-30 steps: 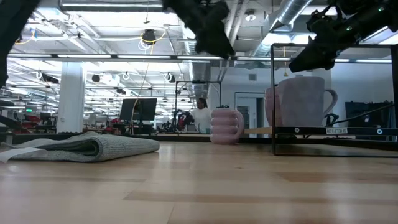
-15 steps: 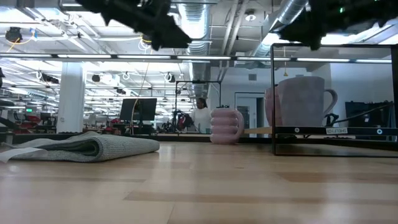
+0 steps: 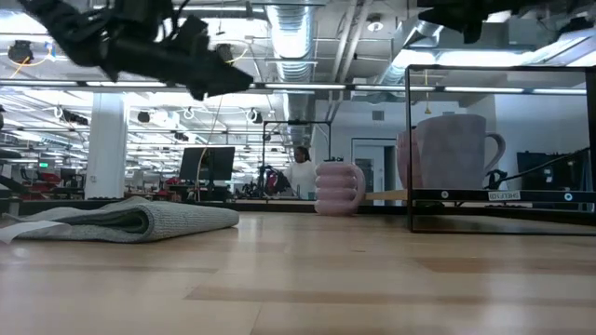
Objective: Stack small to large cups/mugs on shelf
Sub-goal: Put the purple mug on the shelf
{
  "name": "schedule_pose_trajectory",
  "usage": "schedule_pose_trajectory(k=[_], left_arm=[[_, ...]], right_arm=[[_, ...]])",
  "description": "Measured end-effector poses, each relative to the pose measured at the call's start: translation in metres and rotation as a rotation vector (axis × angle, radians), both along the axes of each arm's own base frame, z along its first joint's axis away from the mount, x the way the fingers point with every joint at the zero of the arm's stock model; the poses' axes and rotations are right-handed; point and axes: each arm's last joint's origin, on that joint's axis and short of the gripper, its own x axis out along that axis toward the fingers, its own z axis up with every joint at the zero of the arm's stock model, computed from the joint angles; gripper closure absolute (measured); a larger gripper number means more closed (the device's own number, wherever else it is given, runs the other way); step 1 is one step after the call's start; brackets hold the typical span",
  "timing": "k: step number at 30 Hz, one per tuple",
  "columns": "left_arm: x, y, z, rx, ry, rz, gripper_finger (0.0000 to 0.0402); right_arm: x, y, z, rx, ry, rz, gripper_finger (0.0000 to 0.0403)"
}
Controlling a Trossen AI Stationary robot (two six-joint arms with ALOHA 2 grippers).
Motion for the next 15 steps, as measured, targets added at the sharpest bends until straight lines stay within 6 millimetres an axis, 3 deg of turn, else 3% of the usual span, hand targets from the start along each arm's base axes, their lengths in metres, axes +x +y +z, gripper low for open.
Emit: schedule_pose_trajectory(k=[5, 15], left_arm=[[-0.022, -0.010, -0.019, -0.012, -0.011, -0.004, 0.0212], [-0.046, -0.021, -0.036, -0.038, -0.031, -0.024, 0.0212]], right_arm=[[-0.001, 0.000, 0.005, -0.018, -0.009, 0.000, 0.0177], [0.009, -0.006, 0.008, -0.022, 0.023, -0.014, 0.0121]])
